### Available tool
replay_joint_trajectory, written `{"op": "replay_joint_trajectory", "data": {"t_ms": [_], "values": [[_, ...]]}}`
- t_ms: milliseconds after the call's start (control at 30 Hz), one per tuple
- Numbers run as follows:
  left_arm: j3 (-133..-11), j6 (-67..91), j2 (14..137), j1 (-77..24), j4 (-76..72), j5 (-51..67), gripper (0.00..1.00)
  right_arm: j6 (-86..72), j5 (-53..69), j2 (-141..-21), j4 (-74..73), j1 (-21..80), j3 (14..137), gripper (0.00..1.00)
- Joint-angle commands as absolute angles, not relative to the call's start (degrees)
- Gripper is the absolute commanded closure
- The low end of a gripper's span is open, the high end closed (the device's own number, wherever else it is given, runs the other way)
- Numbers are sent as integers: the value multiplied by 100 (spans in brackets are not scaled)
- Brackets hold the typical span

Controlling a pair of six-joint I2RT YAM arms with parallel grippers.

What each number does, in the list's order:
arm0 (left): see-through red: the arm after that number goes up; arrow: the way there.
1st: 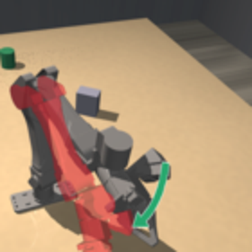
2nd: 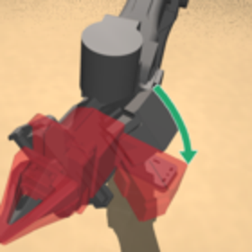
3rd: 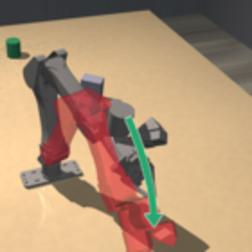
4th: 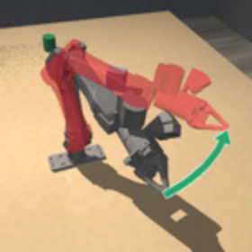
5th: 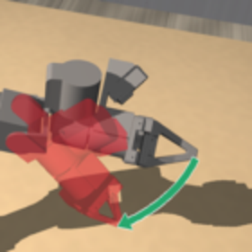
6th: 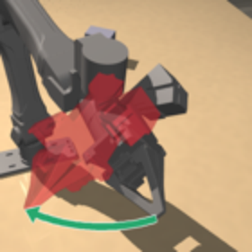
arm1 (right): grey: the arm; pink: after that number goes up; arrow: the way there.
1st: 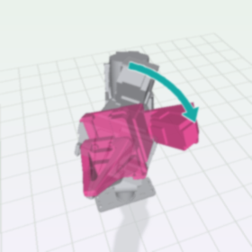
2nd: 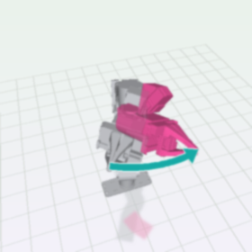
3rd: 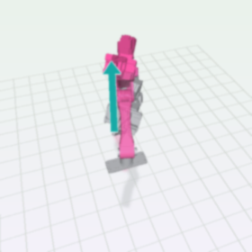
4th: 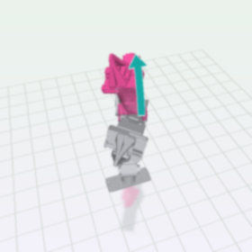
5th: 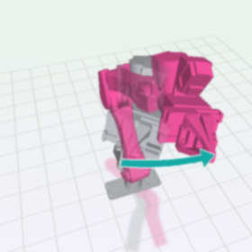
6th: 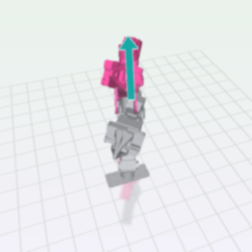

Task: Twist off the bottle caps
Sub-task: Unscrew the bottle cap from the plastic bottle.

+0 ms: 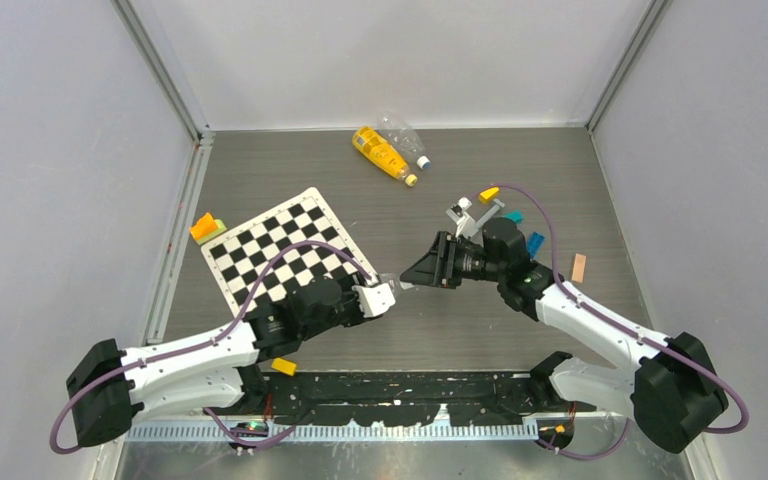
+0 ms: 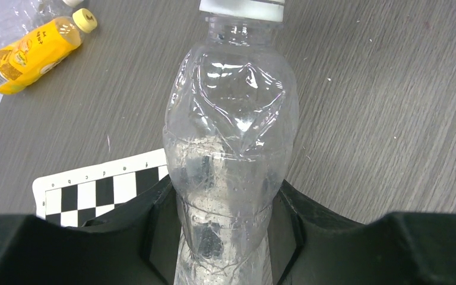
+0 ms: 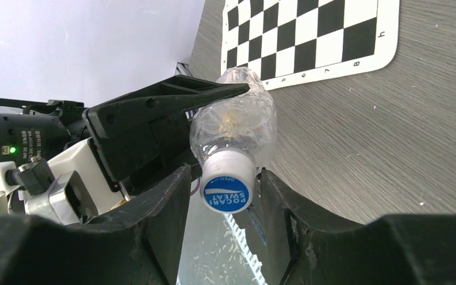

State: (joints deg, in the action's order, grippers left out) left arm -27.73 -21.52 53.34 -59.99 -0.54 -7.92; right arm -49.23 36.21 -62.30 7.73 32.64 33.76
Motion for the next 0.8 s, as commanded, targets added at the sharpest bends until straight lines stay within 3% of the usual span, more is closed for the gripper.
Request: {"op": "replay_joint_trajectory", "data": {"t_ms": [0, 200, 467, 600, 767], "values": [[-2796, -2114, 5195, -6012, -290, -718, 97, -4750, 3647, -5996, 864, 3239, 3356, 50], [-2812, -2148, 5180, -6012, -299, -737, 97, -4716, 3735, -6048, 822, 3243, 3387, 58], [-2854, -2109, 5264, -6012, -287, -788, 97, -4484, 3860, -6020, 669, 3243, 3388, 51], [-2856, -2092, 5273, -6012, -295, -674, 97, -4407, 3845, -5964, 635, 3243, 3376, 66], [-2865, -2039, 5224, -6012, -281, -467, 97, -4136, 3719, -5902, 565, 3243, 3375, 97]]}}
